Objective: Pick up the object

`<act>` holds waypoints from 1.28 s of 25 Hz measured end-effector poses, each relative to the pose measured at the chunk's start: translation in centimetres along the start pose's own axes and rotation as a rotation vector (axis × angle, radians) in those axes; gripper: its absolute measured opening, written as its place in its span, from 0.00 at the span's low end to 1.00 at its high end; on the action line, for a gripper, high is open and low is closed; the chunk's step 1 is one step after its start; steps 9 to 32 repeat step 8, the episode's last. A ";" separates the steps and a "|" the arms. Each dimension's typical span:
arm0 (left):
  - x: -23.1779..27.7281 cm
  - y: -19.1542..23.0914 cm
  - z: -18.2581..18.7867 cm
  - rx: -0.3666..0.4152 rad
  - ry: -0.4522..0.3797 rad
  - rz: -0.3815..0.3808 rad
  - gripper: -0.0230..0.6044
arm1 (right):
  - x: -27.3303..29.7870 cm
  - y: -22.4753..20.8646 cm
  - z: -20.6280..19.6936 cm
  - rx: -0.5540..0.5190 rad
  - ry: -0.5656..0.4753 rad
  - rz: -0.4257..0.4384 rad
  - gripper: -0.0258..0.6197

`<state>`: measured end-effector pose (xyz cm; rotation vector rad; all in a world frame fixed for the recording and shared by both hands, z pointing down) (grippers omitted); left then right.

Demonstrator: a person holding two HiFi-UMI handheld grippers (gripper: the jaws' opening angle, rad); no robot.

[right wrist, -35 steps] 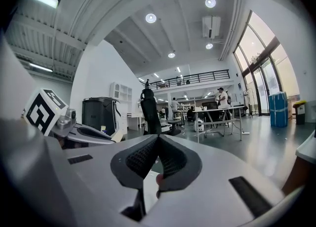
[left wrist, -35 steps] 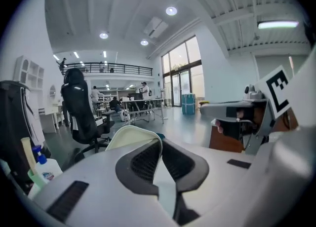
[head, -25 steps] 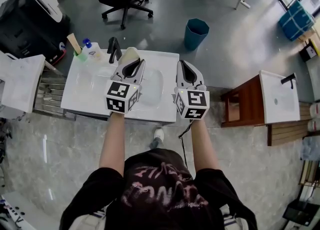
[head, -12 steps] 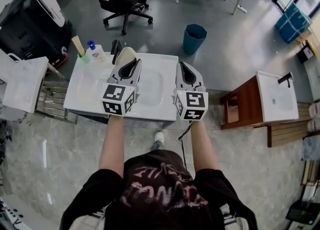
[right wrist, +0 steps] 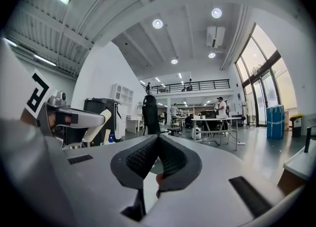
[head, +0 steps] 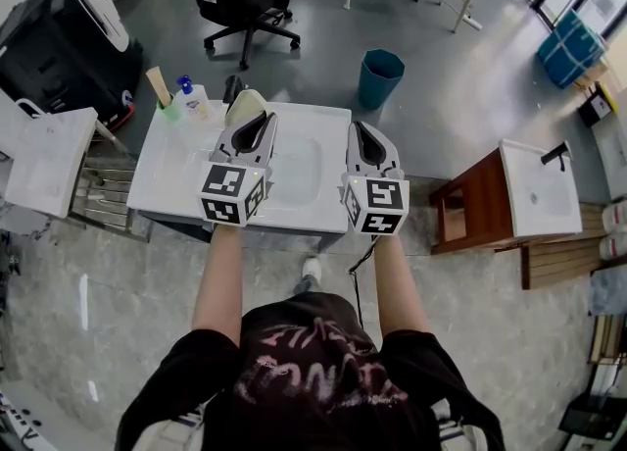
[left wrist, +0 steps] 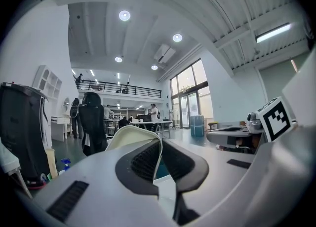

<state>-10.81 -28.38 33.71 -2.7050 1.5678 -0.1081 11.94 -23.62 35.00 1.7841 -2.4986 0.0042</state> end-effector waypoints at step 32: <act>-0.7 0.6 0.3 0.014 -0.010 0.004 0.09 | 0.1 0.6 0.4 -0.005 -0.005 0.001 0.06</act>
Point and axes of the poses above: the fingertips, and each gripper's own axes: x forward along the fingers, y to its left, z out of its top, the point moved 10 cm from there along -x, backward along the fingers, and after that the axes turned 9 degrees about z, right-handed, at the moved point
